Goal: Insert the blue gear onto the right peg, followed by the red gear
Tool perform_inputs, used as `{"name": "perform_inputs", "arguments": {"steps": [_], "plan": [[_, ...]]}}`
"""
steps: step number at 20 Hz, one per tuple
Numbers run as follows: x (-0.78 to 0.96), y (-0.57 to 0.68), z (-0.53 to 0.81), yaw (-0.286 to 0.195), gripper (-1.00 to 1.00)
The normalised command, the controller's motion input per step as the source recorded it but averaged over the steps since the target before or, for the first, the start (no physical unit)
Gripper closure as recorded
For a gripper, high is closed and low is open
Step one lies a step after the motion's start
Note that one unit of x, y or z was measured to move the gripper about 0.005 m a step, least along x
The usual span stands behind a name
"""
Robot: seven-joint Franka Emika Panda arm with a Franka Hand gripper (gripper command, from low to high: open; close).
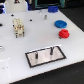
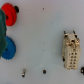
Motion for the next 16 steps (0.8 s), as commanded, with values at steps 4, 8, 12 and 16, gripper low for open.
{"name": "perform_inputs", "arguments": {"steps": [4, 8, 12, 16], "plan": [[-0.58, 0.55, -0.02, 0.000, -1.00], [-0.51, 0.65, -0.01, 0.000, -1.00], [-0.49, 0.66, -0.05, 0.000, -1.00], [-0.45, 0.65, -0.14, 0.000, -1.00]]}}
